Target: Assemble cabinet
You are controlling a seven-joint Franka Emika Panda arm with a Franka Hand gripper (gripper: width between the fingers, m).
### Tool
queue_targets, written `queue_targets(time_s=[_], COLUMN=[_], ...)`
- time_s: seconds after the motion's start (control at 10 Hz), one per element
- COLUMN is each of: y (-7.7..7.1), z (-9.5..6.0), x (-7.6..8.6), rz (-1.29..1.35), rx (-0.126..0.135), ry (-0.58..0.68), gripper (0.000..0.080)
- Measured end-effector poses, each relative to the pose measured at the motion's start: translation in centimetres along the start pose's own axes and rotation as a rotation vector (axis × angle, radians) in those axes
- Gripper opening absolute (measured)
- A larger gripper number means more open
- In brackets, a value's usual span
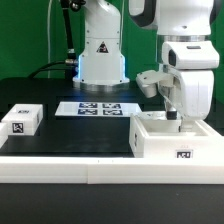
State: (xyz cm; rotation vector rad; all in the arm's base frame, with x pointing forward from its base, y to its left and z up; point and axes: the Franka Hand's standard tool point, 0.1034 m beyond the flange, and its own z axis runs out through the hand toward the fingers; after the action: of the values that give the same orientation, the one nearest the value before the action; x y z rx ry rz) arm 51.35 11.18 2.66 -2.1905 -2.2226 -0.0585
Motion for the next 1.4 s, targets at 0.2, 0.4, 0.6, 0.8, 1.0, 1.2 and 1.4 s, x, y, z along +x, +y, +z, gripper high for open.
queue_targets(time_s=[0.2,0.4,0.6,0.8,1.0,1.2,1.4], y=[-0.4,-1.7,-2.8,-2.8,-2.8,-5.5,-8.5], z=[-0.9,-3.2,-4.5,-4.1,-4.1,-3.6,-2.9], x=[0.0,0.3,0.6,0.4,0.3,1.6,3.9], rz=[0.007,0.035,0.069,0.072,0.073,0.165,0.192], rx=[-0.007,-0.025,-0.034,-0.029,-0.028,-0.031,-0.028], ry=[-0.004,-0.012,-0.016,-0.016,-0.016,-0.001,0.018], gripper=[0.0797,0.0797,0.0797,0.0797,0.0797,0.0797,0.0797])
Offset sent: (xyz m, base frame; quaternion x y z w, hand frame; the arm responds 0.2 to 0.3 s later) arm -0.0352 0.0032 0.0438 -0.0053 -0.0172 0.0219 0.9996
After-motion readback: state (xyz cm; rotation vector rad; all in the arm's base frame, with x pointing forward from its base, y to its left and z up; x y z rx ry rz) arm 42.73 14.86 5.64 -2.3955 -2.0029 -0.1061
